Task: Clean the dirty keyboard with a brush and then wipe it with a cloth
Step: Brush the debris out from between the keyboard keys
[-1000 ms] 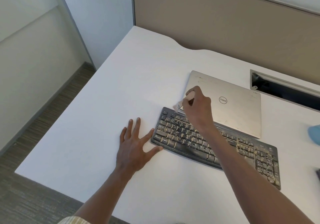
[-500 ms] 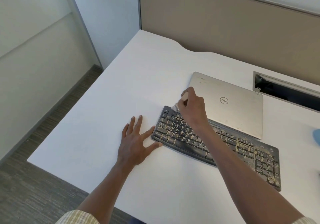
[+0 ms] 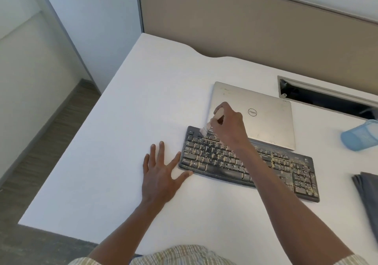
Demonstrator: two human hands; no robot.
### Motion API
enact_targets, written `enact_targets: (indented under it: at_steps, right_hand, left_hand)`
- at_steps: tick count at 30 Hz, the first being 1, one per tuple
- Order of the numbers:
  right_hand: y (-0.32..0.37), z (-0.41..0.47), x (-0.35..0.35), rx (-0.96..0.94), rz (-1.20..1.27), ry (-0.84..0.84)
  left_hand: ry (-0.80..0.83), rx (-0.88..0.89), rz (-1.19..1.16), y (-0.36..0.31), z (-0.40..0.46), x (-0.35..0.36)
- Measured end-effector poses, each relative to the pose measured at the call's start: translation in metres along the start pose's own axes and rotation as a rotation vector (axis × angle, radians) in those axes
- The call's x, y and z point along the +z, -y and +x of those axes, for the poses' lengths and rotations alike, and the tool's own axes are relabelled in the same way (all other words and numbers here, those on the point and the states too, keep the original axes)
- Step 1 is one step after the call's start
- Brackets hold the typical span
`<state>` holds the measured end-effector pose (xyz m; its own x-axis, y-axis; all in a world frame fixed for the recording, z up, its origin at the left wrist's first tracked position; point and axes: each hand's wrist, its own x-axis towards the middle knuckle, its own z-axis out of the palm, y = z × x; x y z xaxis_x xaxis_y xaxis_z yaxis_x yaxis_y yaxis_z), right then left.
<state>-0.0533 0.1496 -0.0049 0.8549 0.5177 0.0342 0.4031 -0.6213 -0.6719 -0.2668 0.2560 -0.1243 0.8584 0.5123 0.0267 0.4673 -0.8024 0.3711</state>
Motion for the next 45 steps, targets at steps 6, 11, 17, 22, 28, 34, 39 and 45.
enact_targets:
  at_steps: [6, 11, 17, 22, 28, 34, 39, 45]
  right_hand:
    - [0.002, -0.003, 0.006, 0.062, 0.017, -0.058]
    - [0.000, -0.009, 0.010, 0.059, 0.030, -0.073]
    - [-0.001, -0.004, -0.002, 0.020, -0.021, -0.118]
    - [-0.008, -0.011, 0.000, 0.024, -0.084, -0.093]
    - [-0.009, -0.013, 0.004, 0.043, -0.014, -0.118]
    - [-0.006, -0.009, 0.008, 0.034, -0.053, -0.139]
    - [-0.005, -0.005, 0.006, 0.027, -0.085, -0.147]
    - [0.003, 0.002, 0.008, 0.012, 0.011, -0.111]
  left_hand:
    - [0.006, 0.016, -0.028, 0.003, 0.001, 0.001]
    - [0.030, -0.003, -0.037, 0.004, 0.002, -0.002]
    - [0.036, 0.058, 0.044, 0.012, 0.013, -0.004]
    - [0.036, 0.097, 0.048, 0.014, 0.013, -0.002]
    - [0.022, 0.121, 0.056, 0.015, 0.012, -0.002]
    - [0.036, 0.120, 0.068, 0.015, 0.013, -0.003]
    - [0.031, 0.119, 0.073, 0.015, 0.013, -0.003]
    - [0.017, 0.128, 0.069, 0.017, 0.013, 0.000]
